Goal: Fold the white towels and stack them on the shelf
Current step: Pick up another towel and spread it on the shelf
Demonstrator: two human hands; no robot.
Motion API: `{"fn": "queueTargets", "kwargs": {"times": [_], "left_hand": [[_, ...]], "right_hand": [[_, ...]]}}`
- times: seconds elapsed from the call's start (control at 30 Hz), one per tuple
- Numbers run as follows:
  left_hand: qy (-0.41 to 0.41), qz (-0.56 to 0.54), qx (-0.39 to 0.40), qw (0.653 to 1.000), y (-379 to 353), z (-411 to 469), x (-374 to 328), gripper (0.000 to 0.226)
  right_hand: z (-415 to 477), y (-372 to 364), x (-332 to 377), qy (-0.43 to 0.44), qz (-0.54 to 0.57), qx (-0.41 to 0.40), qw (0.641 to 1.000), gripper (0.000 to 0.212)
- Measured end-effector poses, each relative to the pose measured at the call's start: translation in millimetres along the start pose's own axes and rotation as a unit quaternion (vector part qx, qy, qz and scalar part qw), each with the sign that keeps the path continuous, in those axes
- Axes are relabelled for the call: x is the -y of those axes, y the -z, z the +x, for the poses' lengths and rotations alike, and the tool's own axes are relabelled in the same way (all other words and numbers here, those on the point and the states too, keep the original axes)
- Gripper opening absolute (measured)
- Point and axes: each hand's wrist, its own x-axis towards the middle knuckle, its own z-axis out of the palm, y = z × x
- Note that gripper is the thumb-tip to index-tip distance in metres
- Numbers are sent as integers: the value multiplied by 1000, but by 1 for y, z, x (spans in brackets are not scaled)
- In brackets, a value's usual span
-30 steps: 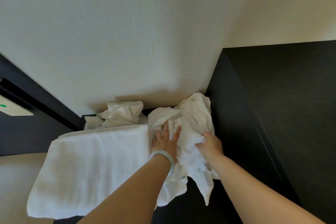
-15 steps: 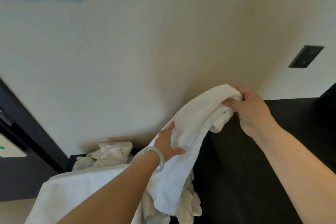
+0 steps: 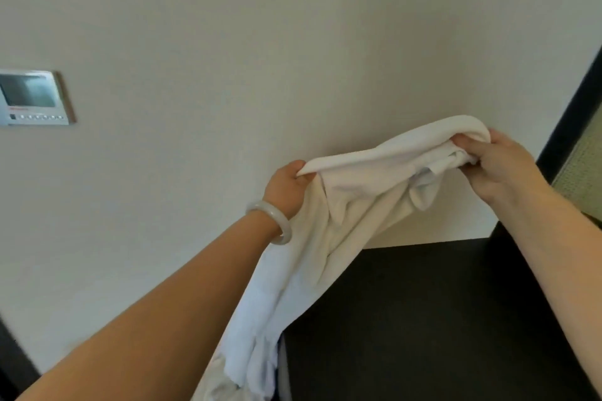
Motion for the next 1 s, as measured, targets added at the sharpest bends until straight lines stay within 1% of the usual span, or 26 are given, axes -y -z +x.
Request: {"fn": "queueTargets", "kwargs": {"times": [0.07, 0.13, 0.2, 0.27, 0.3, 0.37, 0.4, 0.43, 0.47, 0.5, 0.53, 0.57, 0.6, 0.63, 0.67, 0.7, 0.73, 0.77, 0.8, 0.87, 0.9, 0.93, 1.0], "left_hand": [[13, -2, 27, 1000, -45, 10, -21, 21], [45, 42, 73, 995, -91, 8, -24, 24], [84, 115, 129, 981, -129, -2, -9, 29], [134, 171, 171, 961, -155, -15, 16, 23], [163, 185, 183, 952, -163, -23, 27, 20], [223, 186, 178, 940, -171, -34, 44, 22], [243, 171, 171, 939, -173, -38, 47, 22], [251, 152, 168, 941, -174, -41, 48, 19], [250, 132, 174, 943, -175, -43, 49, 16], [246, 104, 190, 945, -176, -44, 49, 14], [250, 61, 216, 942, -175, -44, 48, 16], [261, -5, 248, 933, -174, -44, 49, 20], [272, -74, 278, 918, -173, -44, 52, 25], [272, -121, 300, 906, -170, -43, 56, 30], [260, -123, 316, 904, -165, -43, 63, 36], [239, -76, 330, 910, -159, -43, 72, 47], [211, 14, 347, 914, -153, -44, 85, 60], [179, 125, 354, 909, -146, -45, 98, 72], [162, 224, 348, 896, -140, -48, 111, 80], [162, 329, 295, 882, -135, -57, 130, 85], [163, 357, 259, 883, -137, -60, 137, 80], [168, 371, 225, 885, -140, -59, 142, 68], [177, 374, 168, 895, -149, -51, 144, 25]], "right_hand": [[21, 43, 2, -32, -34, 2, 999, 20], [34, 86, -15, -100, -105, 6, 989, 23], [38, 125, -48, -186, -139, 2, 973, 32], [35, 155, -85, -242, -173, -7, 955, 45], [32, 165, -103, -248, -221, -11, 943, 55], [19, 172, -133, -215, -365, 6, 906, 71], [10, 170, -147, -184, -430, 40, 883, 76], [-2, 163, -159, -152, -471, 102, 863, 79], [-15, 153, -170, -130, -484, 182, 846, 83], [-29, 140, -180, -133, -473, 262, 831, 89], [-40, 127, -189, -151, -453, 322, 818, 97], [-49, 116, -200, -159, -444, 347, 810, 100], [-53, 109, -208, -151, -453, 336, 812, 93], [-51, 105, -211, -137, -472, 299, 818, 74], [-44, 105, -211, -124, -490, 249, 826, 49], [-34, 108, -208, -120, -486, 203, 842, 26], [-22, 115, -204, -119, -458, 166, 865, 14], [-7, 124, -197, -125, -418, 136, 890, 10], [9, 135, -189, -139, -375, 110, 910, 10], [38, 158, -173, -185, -301, 65, 933, 14], [53, 169, -166, -214, -267, 46, 938, 15], [68, 181, -159, -242, -236, 24, 941, 15], [97, 204, -151, -272, -179, -28, 945, 15]]}}
